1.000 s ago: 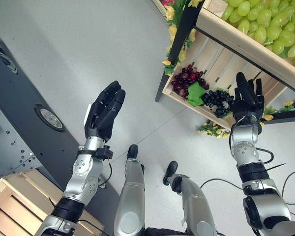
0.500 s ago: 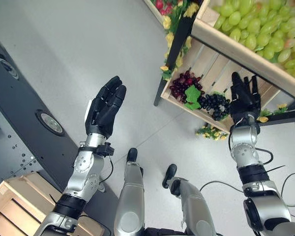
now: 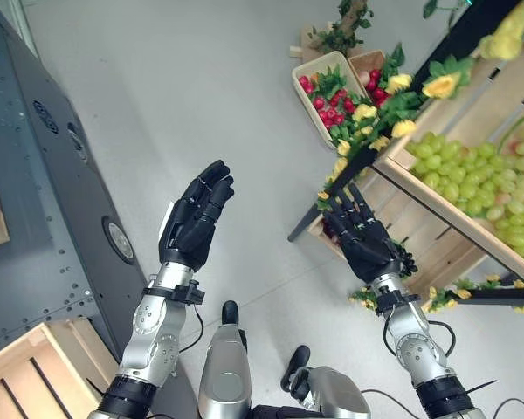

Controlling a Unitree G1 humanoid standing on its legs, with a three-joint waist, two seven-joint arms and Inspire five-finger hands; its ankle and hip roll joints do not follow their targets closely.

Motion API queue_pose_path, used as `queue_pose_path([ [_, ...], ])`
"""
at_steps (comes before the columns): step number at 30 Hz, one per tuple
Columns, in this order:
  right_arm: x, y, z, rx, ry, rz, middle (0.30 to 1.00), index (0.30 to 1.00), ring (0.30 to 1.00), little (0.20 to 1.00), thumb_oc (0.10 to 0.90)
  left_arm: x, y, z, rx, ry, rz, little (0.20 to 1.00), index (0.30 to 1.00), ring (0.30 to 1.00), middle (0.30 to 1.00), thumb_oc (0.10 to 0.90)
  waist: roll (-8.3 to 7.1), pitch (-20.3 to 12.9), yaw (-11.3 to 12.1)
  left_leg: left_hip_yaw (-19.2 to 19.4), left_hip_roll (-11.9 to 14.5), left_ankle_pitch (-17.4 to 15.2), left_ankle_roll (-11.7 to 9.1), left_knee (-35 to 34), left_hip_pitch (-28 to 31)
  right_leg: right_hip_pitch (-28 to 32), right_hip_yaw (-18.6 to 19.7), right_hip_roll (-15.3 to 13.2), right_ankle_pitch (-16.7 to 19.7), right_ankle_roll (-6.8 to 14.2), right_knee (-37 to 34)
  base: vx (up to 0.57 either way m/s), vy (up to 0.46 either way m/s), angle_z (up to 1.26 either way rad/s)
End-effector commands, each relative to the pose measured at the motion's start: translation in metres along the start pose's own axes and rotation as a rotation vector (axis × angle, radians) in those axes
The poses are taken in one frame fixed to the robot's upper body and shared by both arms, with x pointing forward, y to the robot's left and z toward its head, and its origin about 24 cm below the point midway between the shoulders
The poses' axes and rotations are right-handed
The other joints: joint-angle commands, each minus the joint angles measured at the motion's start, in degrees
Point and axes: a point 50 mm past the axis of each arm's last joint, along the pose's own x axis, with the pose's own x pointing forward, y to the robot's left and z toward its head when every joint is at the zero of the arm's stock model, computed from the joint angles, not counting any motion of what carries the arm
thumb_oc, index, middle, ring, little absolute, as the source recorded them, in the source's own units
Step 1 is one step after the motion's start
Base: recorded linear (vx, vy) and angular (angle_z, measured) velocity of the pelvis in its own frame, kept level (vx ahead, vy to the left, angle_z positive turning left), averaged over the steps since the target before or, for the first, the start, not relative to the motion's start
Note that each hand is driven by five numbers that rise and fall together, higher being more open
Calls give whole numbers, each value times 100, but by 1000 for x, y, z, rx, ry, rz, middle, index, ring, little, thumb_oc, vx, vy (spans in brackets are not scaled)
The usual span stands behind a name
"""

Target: Pick up the fruits from the basket on one side to the basket on the other side

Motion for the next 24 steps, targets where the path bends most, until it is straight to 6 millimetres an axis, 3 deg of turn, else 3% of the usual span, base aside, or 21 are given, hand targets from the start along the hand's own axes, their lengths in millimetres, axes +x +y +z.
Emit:
queue_pose_path([
  [1,-3,18,20,-85,-52,203,900,900,900,900,800,-10,-21,14,15,-82,-132,900,900,900,900,800,59,-1133,-89,-179,-289,90,-108,-599,47,-481,52,79,561,108,26,1,325,11],
  [5,-14,6,-2,-71,18,137,900,900,900,900,800,-16,-16,-10,-37,-8,-57,900,900,900,900,800,246,-1330,-176,-497,-576,16,54,-836,263,-846,269,-241,862,168,903,55,328,25],
  [7,-27,6,-26,-39,23,70,900,900,900,900,800,-24,-20,-30,-111,75,-42,900,900,900,900,800,500,-1406,-298,-718,-707,3,191,-1078,476,-1326,497,-416,1080,87,2104,82,292,33],
  [9,-31,8,-29,-46,29,85,900,900,900,900,800,-26,-21,-35,-123,103,-37,900,900,900,900,800,539,-1418,-354,-787,-733,28,209,-1147,517,-1410,623,-347,1074,65,2159,54,59,69],
  [10,-36,12,-33,-63,40,96,900,900,900,900,800,-29,-23,-41,-139,133,-43,900,900,900,900,800,554,-1467,-439,-941,-783,72,202,-1168,494,-1434,801,-137,1009,26,1922,67,-42,66],
  [12,-41,13,-37,-67,57,102,900,900,900,900,800,-33,-26,-46,-164,157,-49,900,900,900,900,800,541,-1517,-491,-1072,-849,72,195,-1155,502,-1393,875,-72,951,-28,1512,74,-96,53],
  [14,-47,4,-38,-106,86,74,900,900,900,900,800,-37,-30,-58,-191,210,-38,900,900,900,900,800,513,-1578,-613,-1296,-896,74,121,-1186,554,-1258,1229,-46,1072,-62,142,150,-228,83],
  [15,-46,3,-38,-98,83,68,900,900,900,900,800,-36,-30,-59,-198,216,-38,900,900,900,900,800,508,-1587,-633,-1327,-901,70,112,-1216,575,-1263,1304,-56,1138,-45,-42,141,-246,68],
  [18,-41,2,-35,-116,88,86,900,900,900,900,800,-34,-31,-63,-196,239,-51,900,900,900,900,800,460,-1629,-730,-1425,-918,0,91,-1368,668,-1444,1755,-171,1746,100,-764,102,-295,46],
  [20,-41,1,-35,-125,131,100,900,900,900,900,800,-32,-29,-65,-196,263,-68,900,900,900,900,800,440,-1669,-854,-1626,-803,-49,75,-1413,703,-1690,2236,-92,1915,171,-1013,180,-566,50],
  [21,-40,1,-36,-135,148,104,900,900,900,900,800,-31,-28,-65,-198,264,-66,900,900,900,900,800,426,-1683,-860,-1675,-767,-47,68,-1433,729,-1693,2269,-64,1915,180,-995,155,-469,80],
  [24,-45,-1,-36,-157,193,106,900,900,900,900,800,-34,-24,-59,-198,258,-74,900,900,900,900,800,355,-1724,-858,-1870,-580,-14,-10,-1297,688,-1679,2186,191,1392,87,-419,119,-388,55],
])
